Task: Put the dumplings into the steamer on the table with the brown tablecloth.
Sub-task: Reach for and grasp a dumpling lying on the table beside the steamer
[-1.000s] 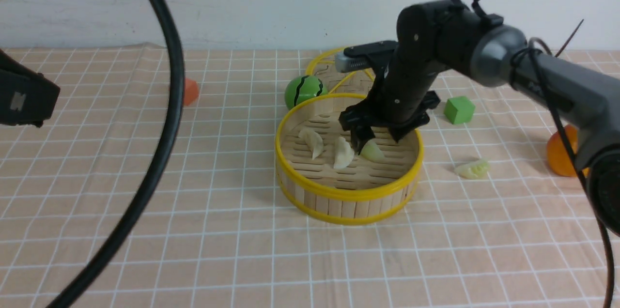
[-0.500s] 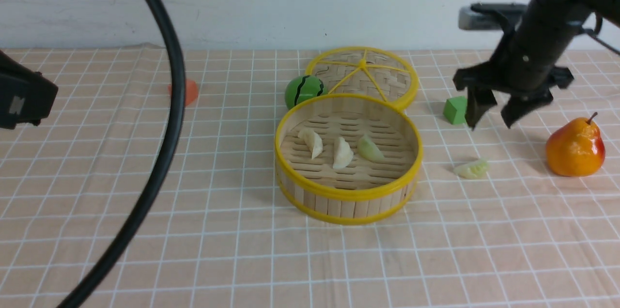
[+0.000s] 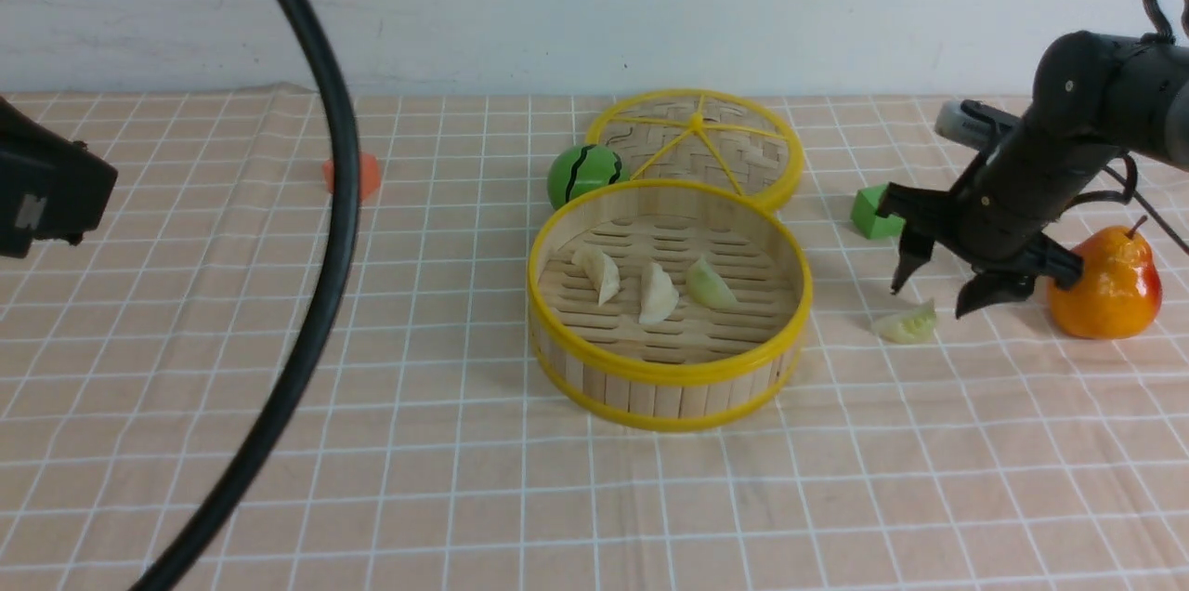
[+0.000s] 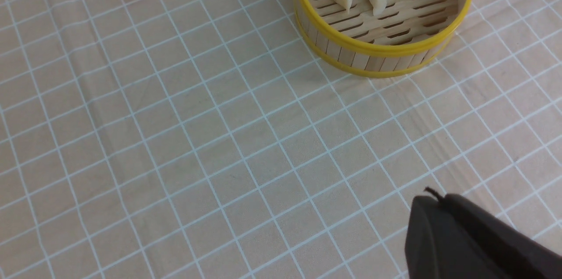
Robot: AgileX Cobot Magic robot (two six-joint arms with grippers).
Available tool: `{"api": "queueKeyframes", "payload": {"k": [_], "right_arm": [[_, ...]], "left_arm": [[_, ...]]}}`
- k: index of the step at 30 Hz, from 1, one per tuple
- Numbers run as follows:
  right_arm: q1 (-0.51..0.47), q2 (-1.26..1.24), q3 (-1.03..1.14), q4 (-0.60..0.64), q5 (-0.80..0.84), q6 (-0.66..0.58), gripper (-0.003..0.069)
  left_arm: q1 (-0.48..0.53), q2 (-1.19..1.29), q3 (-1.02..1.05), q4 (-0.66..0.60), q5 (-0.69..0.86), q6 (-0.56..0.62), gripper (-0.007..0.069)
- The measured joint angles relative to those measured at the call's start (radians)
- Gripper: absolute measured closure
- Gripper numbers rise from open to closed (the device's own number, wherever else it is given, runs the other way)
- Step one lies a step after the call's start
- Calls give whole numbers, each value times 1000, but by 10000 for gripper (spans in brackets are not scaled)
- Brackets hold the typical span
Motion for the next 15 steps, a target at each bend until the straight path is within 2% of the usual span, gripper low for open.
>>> {"api": "queueKeyframes", "payload": {"k": [4,9,15], "right_arm": [[10,13,0,1,-6,2,199],[21,39,0,-63,55,3,255],[22,49,0,-78,71,3,327]], "left_arm": [[0,0,0,0,0,0,637],[0,0,0,0,0,0,634],[0,0,0,0,0,0,630]]}}
